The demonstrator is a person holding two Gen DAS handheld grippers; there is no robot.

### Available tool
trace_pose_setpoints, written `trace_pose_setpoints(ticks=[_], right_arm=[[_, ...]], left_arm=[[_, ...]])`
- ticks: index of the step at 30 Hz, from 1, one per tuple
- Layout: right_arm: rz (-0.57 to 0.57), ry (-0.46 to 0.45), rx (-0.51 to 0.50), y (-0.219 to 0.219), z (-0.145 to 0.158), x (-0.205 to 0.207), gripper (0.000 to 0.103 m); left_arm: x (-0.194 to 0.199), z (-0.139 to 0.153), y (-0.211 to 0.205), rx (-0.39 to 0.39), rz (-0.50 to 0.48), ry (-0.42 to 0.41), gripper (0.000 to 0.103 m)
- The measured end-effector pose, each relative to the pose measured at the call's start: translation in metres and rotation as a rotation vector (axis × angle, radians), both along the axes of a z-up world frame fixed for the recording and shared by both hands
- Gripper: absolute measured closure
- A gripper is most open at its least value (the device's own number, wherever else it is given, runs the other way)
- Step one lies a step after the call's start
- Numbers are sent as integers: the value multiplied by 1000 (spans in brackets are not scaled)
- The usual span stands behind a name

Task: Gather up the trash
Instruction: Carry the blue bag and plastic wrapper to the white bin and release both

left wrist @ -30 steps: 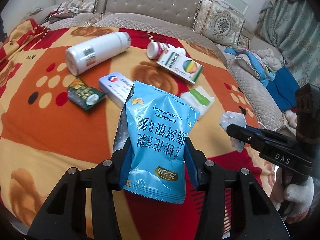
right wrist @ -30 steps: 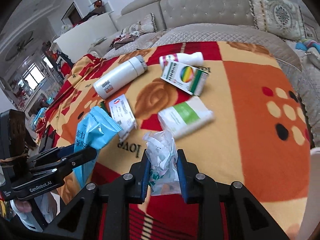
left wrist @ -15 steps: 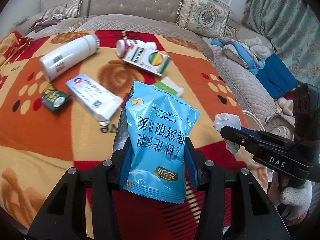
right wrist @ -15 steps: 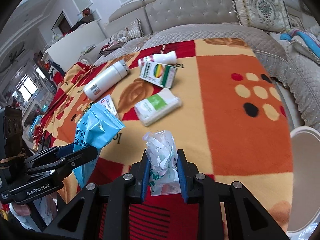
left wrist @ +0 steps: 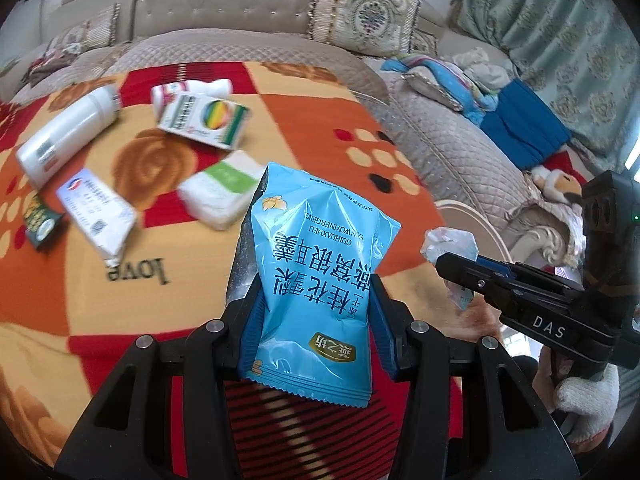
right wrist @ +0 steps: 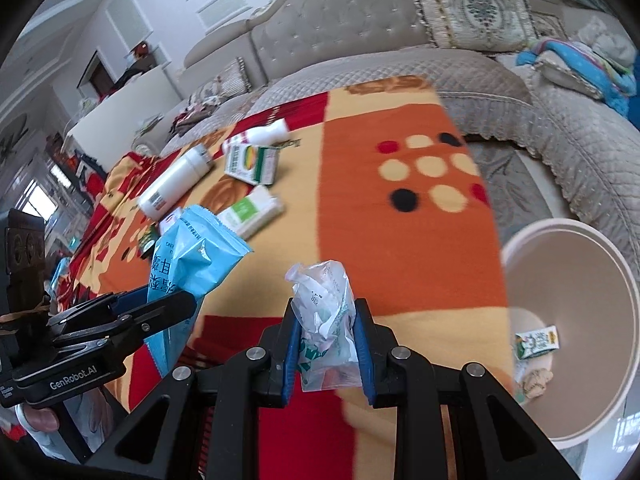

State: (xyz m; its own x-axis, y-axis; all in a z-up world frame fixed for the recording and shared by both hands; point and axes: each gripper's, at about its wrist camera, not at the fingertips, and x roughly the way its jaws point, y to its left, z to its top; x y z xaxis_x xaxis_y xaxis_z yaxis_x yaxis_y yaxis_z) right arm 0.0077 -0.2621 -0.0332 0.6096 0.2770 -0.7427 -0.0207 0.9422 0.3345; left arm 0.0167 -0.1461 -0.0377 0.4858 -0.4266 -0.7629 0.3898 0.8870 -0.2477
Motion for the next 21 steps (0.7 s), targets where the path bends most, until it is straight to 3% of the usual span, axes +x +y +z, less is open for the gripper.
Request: trace_pose_setpoints(ticks=[21], right_arm=[[-217,4,31,-107,-5,-45,79]], left_arm=[[-7,-3,-114,21,-178,16,57]])
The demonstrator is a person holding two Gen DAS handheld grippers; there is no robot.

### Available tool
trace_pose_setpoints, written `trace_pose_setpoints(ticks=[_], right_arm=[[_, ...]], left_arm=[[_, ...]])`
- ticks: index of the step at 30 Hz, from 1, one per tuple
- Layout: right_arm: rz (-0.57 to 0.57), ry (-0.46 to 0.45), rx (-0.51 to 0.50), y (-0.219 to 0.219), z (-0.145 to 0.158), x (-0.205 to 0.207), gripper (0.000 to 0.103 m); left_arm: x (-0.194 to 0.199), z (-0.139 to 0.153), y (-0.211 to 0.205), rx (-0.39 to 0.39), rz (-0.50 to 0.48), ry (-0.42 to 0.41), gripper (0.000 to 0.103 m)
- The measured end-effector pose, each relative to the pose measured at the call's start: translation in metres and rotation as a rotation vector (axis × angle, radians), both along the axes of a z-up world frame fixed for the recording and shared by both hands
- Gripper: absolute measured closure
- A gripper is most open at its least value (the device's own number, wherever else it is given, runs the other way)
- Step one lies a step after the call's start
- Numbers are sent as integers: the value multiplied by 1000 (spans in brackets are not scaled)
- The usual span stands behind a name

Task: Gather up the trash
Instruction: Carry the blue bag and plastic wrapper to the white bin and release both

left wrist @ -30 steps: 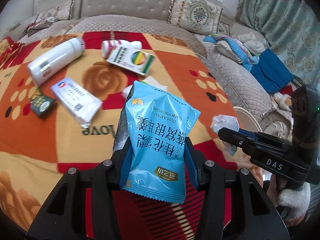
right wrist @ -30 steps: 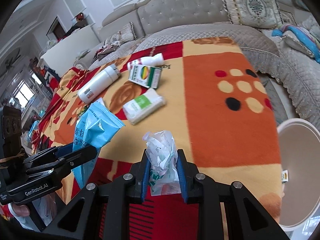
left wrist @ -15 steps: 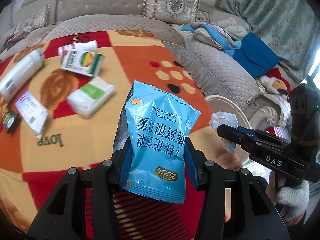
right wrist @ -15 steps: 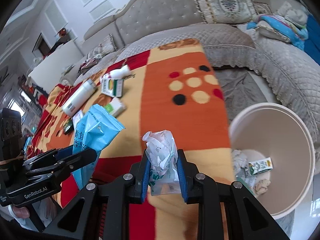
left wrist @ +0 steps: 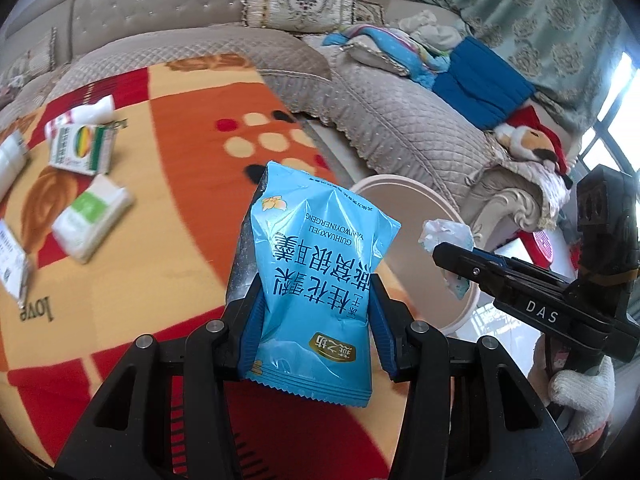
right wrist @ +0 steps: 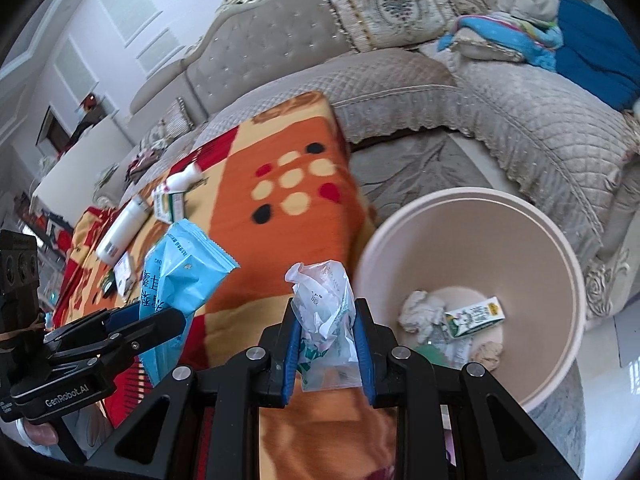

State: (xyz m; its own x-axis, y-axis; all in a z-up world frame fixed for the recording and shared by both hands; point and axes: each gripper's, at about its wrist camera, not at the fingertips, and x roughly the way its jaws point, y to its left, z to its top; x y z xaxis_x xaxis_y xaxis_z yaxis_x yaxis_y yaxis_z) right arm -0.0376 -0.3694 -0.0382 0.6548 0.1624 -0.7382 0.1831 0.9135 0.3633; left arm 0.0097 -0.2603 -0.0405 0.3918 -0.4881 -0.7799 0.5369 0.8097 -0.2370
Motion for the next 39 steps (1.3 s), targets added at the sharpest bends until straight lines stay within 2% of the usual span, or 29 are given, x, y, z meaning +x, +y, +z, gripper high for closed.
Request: trace_pose_setpoints(ticks=[12,22,34,39], right_arm=[[-82,34,3,-45,-13,-18,79],[-128,57,21,-73,-28,-22,79],[-164,89,52,-92,-48,-26,79],[-176,95,53,-95,-51,-25,79]], left_arm=[[-2,-8,-54,6,-62,14,57],[4,-23,-94,-11,-76,61,57],[7,-35,-116,11,-95,81,57],[9,-36,-118,-1,-93,80,53]])
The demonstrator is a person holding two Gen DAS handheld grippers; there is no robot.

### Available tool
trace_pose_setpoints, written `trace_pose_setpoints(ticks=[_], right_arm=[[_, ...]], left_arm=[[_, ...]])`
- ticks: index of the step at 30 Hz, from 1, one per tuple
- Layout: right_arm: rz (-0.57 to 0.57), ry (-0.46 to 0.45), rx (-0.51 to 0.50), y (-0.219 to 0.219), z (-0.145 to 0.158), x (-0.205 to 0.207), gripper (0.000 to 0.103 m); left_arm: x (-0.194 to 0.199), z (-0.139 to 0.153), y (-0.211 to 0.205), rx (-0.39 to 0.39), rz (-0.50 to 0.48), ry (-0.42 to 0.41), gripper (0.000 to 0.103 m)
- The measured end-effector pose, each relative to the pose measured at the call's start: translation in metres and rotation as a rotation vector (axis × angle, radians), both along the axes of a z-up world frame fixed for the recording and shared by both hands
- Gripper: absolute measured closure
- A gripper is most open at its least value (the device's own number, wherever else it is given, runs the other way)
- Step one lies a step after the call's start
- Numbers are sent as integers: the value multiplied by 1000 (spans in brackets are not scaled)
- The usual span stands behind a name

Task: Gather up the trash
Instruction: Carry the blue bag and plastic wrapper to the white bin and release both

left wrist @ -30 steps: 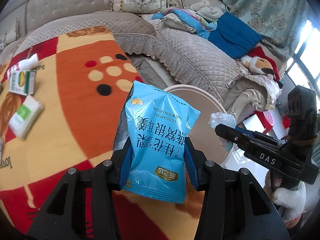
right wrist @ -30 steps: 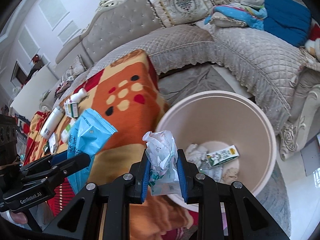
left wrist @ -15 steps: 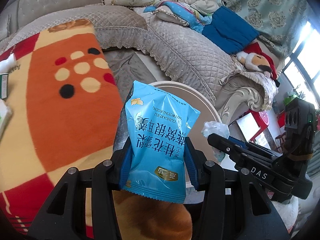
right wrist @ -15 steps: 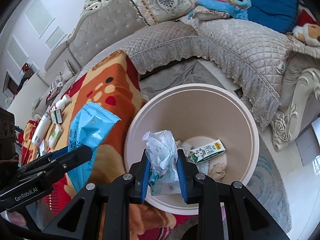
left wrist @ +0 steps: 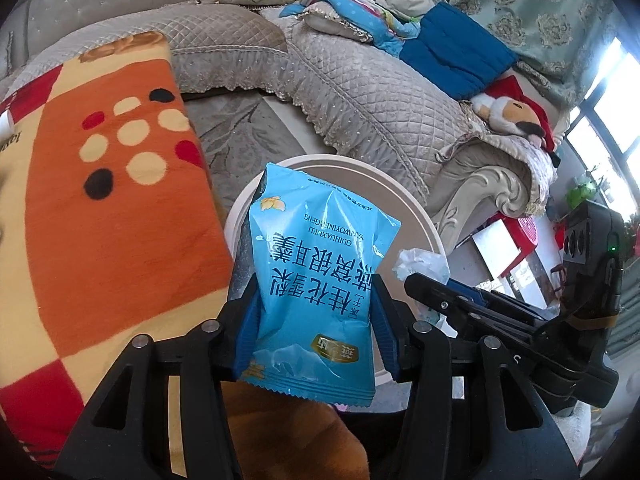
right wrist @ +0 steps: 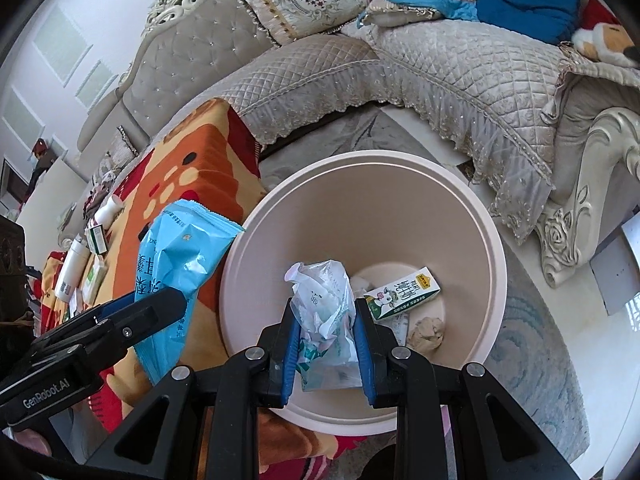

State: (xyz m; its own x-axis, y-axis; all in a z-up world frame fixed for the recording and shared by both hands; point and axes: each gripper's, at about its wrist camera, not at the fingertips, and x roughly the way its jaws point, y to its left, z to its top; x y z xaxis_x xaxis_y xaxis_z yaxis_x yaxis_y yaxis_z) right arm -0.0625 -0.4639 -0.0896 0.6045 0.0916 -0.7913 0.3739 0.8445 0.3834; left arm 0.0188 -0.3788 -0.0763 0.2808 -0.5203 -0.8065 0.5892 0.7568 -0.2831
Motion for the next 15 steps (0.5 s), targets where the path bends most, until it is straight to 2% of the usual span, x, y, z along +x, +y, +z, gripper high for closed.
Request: trace_pose_setpoints(ticks=[1,4,11,15], right_arm=[[-8,3,3,-2,-1,0,78],[-25,8,6,-4,-2,0,62],[-33,21,8,-6,-5,-1,61],[-32,24,13,-4,-5,-3,61]], left_arm=[[0,0,0,-6,1,2,52],[3,-2,1,-1,4,9,50],[0,-1,2,5,-3,4,48],[0,2,1,-10,-10,7,40]])
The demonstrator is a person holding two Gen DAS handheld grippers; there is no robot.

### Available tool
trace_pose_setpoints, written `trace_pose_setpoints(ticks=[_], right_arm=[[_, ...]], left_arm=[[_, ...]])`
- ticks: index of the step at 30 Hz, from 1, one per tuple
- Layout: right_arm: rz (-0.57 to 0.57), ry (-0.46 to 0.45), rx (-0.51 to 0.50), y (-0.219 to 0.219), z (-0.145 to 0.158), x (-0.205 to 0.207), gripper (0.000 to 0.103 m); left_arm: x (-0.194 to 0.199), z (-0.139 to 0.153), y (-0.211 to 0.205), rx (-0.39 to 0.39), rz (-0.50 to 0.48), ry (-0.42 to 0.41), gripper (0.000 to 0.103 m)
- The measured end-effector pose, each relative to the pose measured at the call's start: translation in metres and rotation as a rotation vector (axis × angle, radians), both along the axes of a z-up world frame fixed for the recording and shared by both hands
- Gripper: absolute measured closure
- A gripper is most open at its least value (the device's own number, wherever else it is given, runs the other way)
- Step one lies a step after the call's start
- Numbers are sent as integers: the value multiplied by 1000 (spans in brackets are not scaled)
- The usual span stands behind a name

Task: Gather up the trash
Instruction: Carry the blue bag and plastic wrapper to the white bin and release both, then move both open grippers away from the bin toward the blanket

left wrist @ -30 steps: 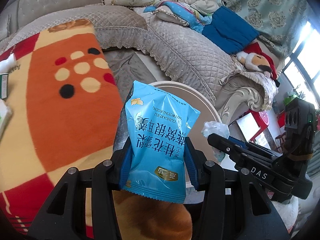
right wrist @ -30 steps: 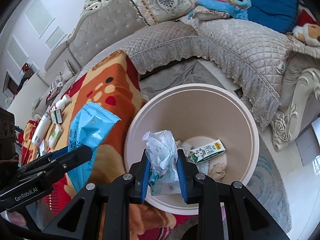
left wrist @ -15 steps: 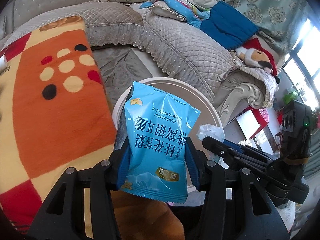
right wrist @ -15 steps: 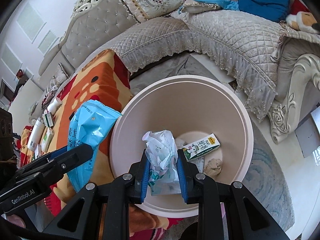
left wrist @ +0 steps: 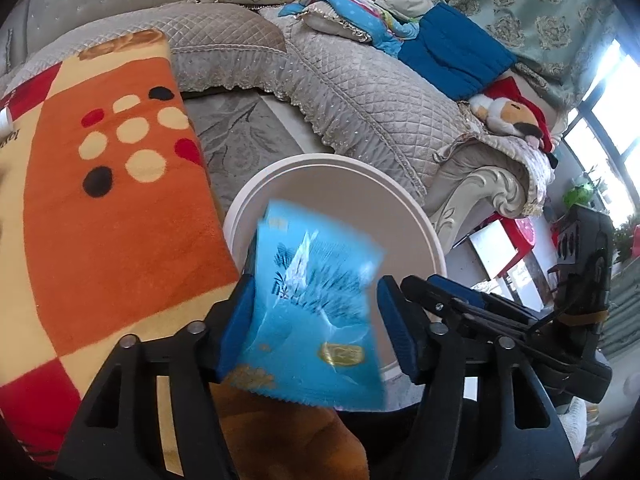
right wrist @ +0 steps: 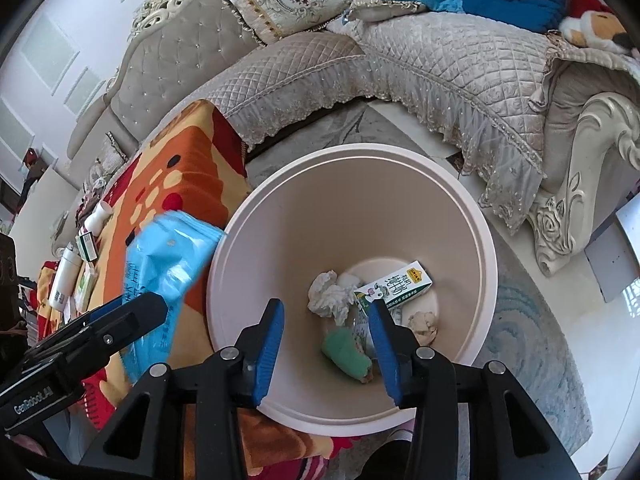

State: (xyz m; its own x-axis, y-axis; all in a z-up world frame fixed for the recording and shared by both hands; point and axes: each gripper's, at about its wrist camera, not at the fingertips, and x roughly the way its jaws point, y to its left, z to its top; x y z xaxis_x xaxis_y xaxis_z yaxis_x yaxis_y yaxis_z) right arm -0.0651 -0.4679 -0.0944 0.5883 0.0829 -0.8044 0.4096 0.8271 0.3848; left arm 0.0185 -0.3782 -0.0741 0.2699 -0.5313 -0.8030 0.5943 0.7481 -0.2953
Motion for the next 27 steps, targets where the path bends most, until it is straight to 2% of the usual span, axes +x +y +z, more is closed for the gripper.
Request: trace_pose_setpoints(ticks=[14,27], right_arm=[[9,-7,-6,6,5,-2,60],[64,-21,-44,38,20,9,59]], left_arm=[[-6,6,8,25,15,-39,39],[-1,11,44,36,85,-68,39]])
